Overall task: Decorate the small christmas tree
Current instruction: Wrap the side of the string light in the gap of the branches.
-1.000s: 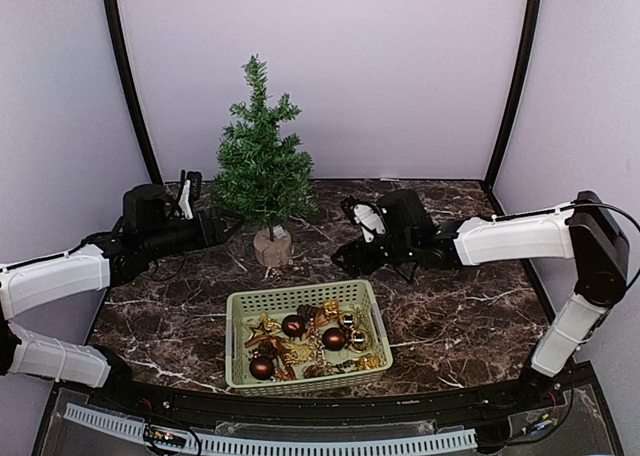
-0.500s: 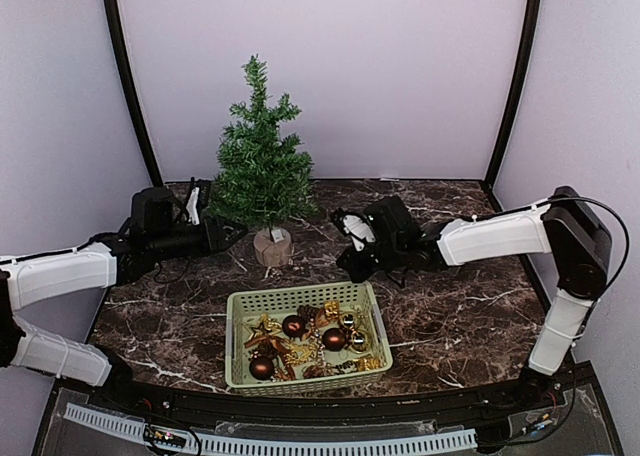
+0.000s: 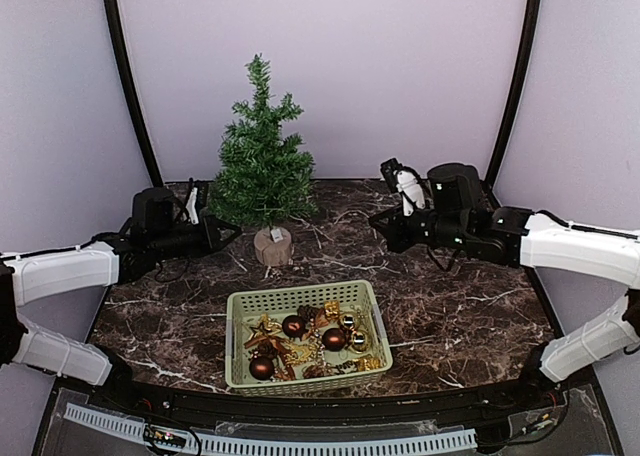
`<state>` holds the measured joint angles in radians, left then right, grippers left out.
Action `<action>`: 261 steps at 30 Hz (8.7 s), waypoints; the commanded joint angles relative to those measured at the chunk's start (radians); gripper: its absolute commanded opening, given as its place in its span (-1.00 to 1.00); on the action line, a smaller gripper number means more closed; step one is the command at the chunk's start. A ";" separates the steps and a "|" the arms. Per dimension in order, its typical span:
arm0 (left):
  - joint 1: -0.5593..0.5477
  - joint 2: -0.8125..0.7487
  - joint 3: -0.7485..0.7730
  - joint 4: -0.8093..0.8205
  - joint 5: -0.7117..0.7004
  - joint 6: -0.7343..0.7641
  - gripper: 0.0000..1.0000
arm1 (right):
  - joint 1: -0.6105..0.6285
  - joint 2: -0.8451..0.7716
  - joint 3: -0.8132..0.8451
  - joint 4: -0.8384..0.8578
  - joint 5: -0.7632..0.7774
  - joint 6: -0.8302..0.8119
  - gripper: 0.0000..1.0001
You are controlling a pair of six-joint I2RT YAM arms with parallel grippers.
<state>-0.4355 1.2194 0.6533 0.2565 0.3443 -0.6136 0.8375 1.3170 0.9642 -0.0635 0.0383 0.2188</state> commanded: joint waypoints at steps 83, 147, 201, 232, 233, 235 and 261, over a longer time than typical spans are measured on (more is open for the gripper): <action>0.006 0.096 0.092 0.249 0.054 -0.133 0.24 | 0.027 -0.108 0.167 0.254 -0.438 0.053 -1.00; 0.006 0.141 0.136 0.222 0.027 -0.069 -0.30 | 0.005 0.082 0.351 0.024 0.017 0.082 -1.00; 0.129 0.105 0.104 0.094 0.090 0.110 -1.00 | -0.134 0.442 0.853 0.004 -0.212 -0.017 -1.00; 0.027 -0.112 0.092 -0.053 -0.025 0.020 0.43 | -0.125 0.391 0.776 0.124 -0.270 0.044 -1.00; 0.006 -0.098 0.077 -0.024 -0.023 0.006 0.44 | -0.124 0.392 0.777 0.128 -0.265 0.045 -1.00; -0.022 -0.065 0.068 0.020 -0.015 -0.023 0.48 | -0.124 0.395 0.786 0.135 -0.263 0.043 -1.00; -0.093 0.179 0.179 0.092 -0.053 0.011 -0.74 | -0.139 0.588 0.996 0.094 -0.132 -0.001 -1.00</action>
<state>-0.5220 1.4288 0.8322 0.3607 0.3069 -0.6228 0.7074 1.8820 1.9102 0.0021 -0.1318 0.2218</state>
